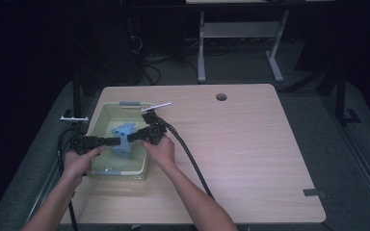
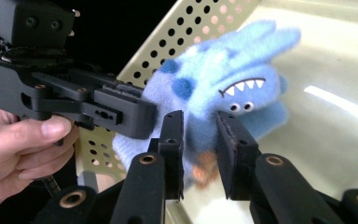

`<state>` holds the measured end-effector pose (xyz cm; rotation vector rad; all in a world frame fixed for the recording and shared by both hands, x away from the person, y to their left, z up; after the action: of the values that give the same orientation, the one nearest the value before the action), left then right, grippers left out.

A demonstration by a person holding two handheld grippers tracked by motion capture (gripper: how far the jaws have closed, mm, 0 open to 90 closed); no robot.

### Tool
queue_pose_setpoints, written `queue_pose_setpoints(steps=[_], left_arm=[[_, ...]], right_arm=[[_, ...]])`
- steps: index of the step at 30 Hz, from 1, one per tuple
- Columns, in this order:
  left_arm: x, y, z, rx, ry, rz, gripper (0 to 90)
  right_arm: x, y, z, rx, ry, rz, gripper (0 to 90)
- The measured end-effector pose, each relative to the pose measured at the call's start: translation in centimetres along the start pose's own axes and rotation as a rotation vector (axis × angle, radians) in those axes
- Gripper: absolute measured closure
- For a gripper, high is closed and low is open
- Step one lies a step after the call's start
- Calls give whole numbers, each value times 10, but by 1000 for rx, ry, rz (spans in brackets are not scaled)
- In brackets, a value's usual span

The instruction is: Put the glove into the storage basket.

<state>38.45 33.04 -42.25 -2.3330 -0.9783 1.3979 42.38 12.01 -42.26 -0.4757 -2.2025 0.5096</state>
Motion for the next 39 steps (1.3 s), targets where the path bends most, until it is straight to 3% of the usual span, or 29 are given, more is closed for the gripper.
queue_pose_setpoints(steps=[2, 3, 4, 5, 10, 12, 13, 14, 17, 19, 22, 23, 29, 31, 34, 36, 39], left_arm=[[0, 1, 0, 7, 4, -20, 748], [2, 5, 1, 30, 5, -63, 748], [2, 5, 1, 30, 5, -63, 748], [4, 10, 2, 59, 19, -107, 748], [4, 16, 1, 83, 3, -143, 748], [2, 19, 0, 111, 14, -182, 746], [2, 20, -1, 117, 10, -182, 746], [2, 23, -2, 153, 16, -204, 743], [3, 27, -2, 172, 22, -238, 737], [7, 32, 0, 213, 13, -280, 708], [8, 32, 0, 215, 9, -293, 668], [9, 31, -1, 218, 13, -323, 597], [8, 24, -6, 188, 9, -339, 549], [8, 21, -8, 184, 24, -347, 557], [5, 19, -11, 150, 24, -343, 598], [4, 18, -12, 141, 58, -339, 667], [4, 22, -12, 164, 68, -340, 699]], right_arm=[[0, -4, 0, -2, -8, 13, 718], [0, -7, 0, -8, -9, 11, 717], [0, -7, 0, -8, -9, 11, 717], [1, -12, -1, -17, -15, 17, 718], [3, -22, 0, -26, -31, 21, 718], [3, -27, -1, -35, -39, 20, 718], [3, -27, -1, -35, -39, 20, 718], [3, -30, -2, -38, -37, 21, 718], [2, -32, -2, -41, -37, 21, 718], [4, -35, -2, -48, -36, 16, 718], [4, -36, -2, -49, -47, 18, 718], [6, -38, -2, -54, -46, 14, 718], [7, -44, -2, -62, -54, 21, 718], [6, -48, -2, -68, -60, 25, 718], [6, -51, -2, -71, -58, 26, 717], [3, -55, -1, -76, -57, 31, 718], [2, -57, 0, -79, -53, 31, 718]])
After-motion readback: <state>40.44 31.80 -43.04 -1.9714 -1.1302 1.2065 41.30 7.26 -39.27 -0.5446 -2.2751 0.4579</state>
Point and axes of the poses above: each handheld gripper's, and its own axes: y roughly forward along the jaws, z roughly out of its underside, x roughly to its left, the point moved 3 cm from there along y, roughly forward along the jaws, and after that the axes turned 3 degrees about -x, right-handed, at the moved point
